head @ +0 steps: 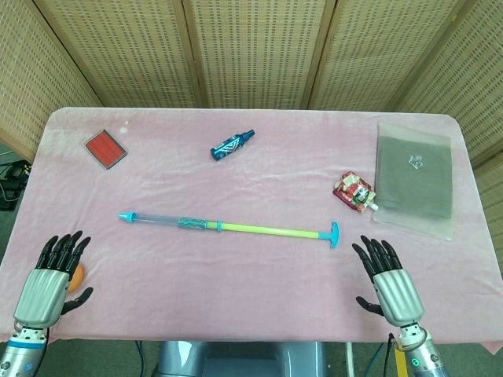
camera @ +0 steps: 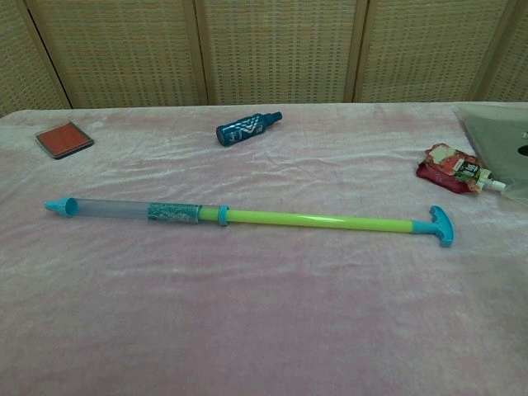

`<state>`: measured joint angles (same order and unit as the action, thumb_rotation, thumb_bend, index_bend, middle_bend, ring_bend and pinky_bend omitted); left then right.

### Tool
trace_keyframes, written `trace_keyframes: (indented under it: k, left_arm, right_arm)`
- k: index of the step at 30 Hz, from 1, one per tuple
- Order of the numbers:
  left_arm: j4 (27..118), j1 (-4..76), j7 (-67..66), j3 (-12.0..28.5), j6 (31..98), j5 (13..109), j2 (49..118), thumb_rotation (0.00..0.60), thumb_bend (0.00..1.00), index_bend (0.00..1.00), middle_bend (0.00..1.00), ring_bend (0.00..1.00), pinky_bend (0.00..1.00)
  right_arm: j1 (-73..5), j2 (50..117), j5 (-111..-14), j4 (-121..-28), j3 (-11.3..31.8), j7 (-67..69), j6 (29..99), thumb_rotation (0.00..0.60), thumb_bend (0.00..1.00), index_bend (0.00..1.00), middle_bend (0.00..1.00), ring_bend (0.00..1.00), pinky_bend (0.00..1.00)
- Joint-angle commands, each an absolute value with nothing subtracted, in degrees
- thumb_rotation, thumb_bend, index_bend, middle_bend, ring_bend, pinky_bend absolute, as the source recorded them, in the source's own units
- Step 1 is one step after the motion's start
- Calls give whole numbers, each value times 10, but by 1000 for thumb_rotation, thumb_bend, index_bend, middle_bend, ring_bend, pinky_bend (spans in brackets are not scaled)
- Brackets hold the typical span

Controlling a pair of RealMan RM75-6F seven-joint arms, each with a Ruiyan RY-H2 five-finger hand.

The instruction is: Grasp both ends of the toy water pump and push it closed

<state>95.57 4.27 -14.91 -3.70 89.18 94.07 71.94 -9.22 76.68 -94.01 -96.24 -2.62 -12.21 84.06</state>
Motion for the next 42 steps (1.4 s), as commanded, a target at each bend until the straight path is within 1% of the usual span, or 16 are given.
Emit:
trace_keyframes:
  k: [1, 2, 3, 5, 8, 13, 16, 19, 24, 29, 37, 42]
  left_arm:
    - [955, 42, -149, -35, 891, 939, 720, 600, 204, 0, 0, 0, 0]
    - [956, 42, -149, -34, 891, 939, 719, 600, 204, 0, 0, 0, 0]
    - [956, 42, -149, -34, 891, 940, 720, 600, 203, 0, 0, 0, 0]
    - [957, 41, -150, -33, 891, 941, 720, 600, 204, 0, 0, 0, 0]
    - [956, 41, -151, -32, 889, 940, 720, 600, 204, 0, 0, 0, 0]
    - [953, 40, -149, -30, 885, 937, 720, 600, 203, 0, 0, 0, 0]
    - [952, 40, -146, -29, 883, 936, 720, 600, 204, 0, 0, 0, 0]
    - [951, 40, -143, -27, 882, 934, 719, 600, 204, 0, 0, 0, 0]
    - [950, 41, -138, -26, 877, 930, 718, 600, 204, 0, 0, 0, 0]
    - [949, 42, -133, -25, 872, 928, 717, 600, 204, 0, 0, 0, 0]
    - [947, 42, -134, -22, 868, 924, 718, 600, 204, 0, 0, 0, 0]
    - [946, 42, -137, -21, 865, 922, 720, 600, 203, 0, 0, 0, 0]
  right_arm:
    - [-112, 781, -930, -971, 0, -138, 824, 600, 219, 166, 330, 300, 383]
    - [-119, 786, -923, -975, 8, -146, 813, 600, 219, 178, 412, 385, 437]
    - [-129, 790, -914, -979, 19, -156, 800, 600, 219, 191, 469, 441, 469]
    - [-147, 799, -890, -987, 38, -182, 774, 600, 219, 250, 642, 610, 565]
    - [-175, 823, -850, -992, 71, -233, 742, 600, 230, 338, 817, 774, 684]
    - [-207, 861, -790, -986, 105, -302, 711, 600, 298, 462, 961, 911, 781]
    - [-221, 886, -751, -981, 118, -340, 700, 600, 355, 491, 998, 962, 821]
    - [-235, 911, -712, -973, 126, -375, 690, 600, 384, 493, 1000, 993, 841]
    - [-254, 943, -654, -957, 132, -422, 679, 600, 404, 472, 1000, 1000, 870]
    - [-278, 975, -576, -926, 141, -473, 670, 600, 409, 455, 1000, 1000, 882]
    - [-299, 989, -534, -899, 148, -489, 675, 600, 431, 442, 1000, 1000, 895]
    - [-310, 998, -517, -878, 152, -483, 679, 600, 449, 466, 1000, 1000, 895]
